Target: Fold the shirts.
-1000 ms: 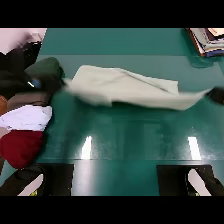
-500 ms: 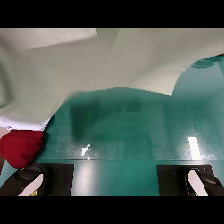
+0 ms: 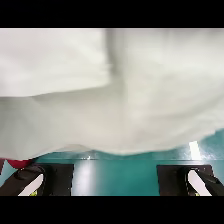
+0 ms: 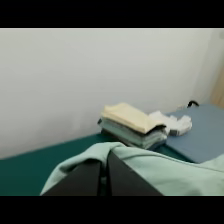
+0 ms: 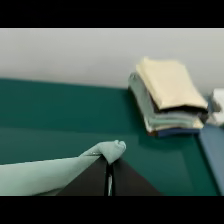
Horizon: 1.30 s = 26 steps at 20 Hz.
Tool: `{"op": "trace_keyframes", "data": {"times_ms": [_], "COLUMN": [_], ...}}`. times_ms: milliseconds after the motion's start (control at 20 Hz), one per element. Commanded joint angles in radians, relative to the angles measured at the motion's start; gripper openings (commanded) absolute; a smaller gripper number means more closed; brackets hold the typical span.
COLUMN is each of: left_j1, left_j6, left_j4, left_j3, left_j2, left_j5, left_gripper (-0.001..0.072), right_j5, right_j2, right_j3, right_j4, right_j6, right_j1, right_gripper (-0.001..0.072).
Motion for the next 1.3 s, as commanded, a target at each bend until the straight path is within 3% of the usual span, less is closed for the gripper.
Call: {"op": "trace_keyframes", "data": {"times_ms": [0, 150, 300, 500, 750, 900, 1100, 1250], "left_j1": [0.000, 0.000, 0.000, 0.001, 0.025, 0.061, 0.134, 0.169], "left_j6": [0.001, 0.002, 0.010, 0.037, 0.059, 0.117, 0.216, 0.238], "left_j4": [0.048, 0.080, 0.108, 0.108, 0.108, 0.110, 0.122, 0.126], "left_j3": [-0.204, -0.342, -0.373, -0.373, -0.371, -0.371, -0.388, -0.468], "left_j2": [-0.072, -0.229, -0.443, -0.678, -0.800, -0.804, -0.805, -0.805], "left_j5": [-0.096, -0.150, -0.091, 0.176, 0.446, 0.415, 0.177, 0.094], "left_gripper": [0.0024, 0.0025, 0.0025, 0.0024, 0.0024, 0.0024, 0.0024, 0.0024], "right_j5": [0.176, 0.196, 0.148, -0.043, -0.219, -0.239, -0.251, -0.294], "right_j2": [-0.125, -0.250, -0.392, -0.563, -0.724, -0.768, -0.738, -0.704], "right_j3": [-0.116, -0.294, -0.437, -0.491, -0.367, -0.331, -0.472, -0.614], "right_j4": [-0.010, -0.011, -0.010, -0.002, -0.005, -0.012, -0.012, -0.005], "right_j6": [0.018, 0.022, 0.022, 0.022, 0.022, 0.022, 0.043, 0.063], "right_j1": [0.000, 0.000, 0.003, 0.022, 0.107, 0.149, 0.177, 0.200], "right_gripper": [0.0015, 0.0014, 0.0015, 0.0014, 0.0015, 0.0014, 0.0013, 0.0013]}}
